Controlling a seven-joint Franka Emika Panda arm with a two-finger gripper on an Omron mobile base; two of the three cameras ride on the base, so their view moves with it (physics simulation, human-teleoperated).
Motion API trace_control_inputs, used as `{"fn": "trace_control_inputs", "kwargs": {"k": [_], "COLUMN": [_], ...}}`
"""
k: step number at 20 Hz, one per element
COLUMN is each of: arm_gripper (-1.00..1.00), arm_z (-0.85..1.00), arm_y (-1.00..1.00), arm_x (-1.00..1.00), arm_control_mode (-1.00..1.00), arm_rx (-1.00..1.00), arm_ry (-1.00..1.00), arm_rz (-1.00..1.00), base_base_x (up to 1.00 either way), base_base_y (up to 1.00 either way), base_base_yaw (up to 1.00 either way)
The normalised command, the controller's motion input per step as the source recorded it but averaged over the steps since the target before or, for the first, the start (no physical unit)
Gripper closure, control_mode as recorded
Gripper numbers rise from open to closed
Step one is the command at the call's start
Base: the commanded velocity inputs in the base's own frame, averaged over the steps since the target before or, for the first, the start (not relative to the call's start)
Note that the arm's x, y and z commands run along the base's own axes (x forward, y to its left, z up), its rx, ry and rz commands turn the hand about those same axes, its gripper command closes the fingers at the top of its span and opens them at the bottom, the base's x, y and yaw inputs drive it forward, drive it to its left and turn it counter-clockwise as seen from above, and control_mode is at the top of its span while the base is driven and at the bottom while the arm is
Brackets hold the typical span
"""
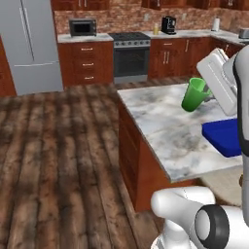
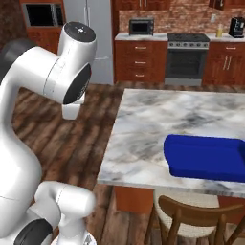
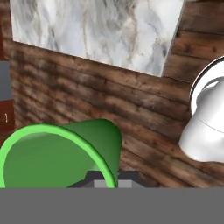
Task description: There is a tray on the dining counter. Grab the cup, mug, and pitcher and place them on the tray. The pitcher may be placed next to the tray if it cannot fit the tray.
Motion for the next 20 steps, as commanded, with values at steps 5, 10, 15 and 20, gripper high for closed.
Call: {"fn": "trace_control_inputs", "kwargs": {"k": [5, 10, 15, 20], "arm_gripper": [1.0, 1.0, 1.0, 1.0], "arm_z": [0.0, 0.0, 0.0, 0.0], "arm_y": [0.0, 0.0, 0.0, 0.0], "arm_x": [0.0, 0.0, 0.0, 0.0], "arm_control_mode": [1.0, 1.0, 1.0, 1.0], "arm_rx": [0.0, 0.0, 0.0, 0.0], "arm_ry": [0.0, 0.0, 0.0, 0.0], "arm_rz": [0.0, 0.0, 0.0, 0.0], "base_base_x": [-0.45, -0.07, 0.0, 0.0], "base_base_y": [-0.93, -0.54, -0.95, -0.76], "base_base_yaw": [0.38, 0.01, -0.05, -0.23]}}
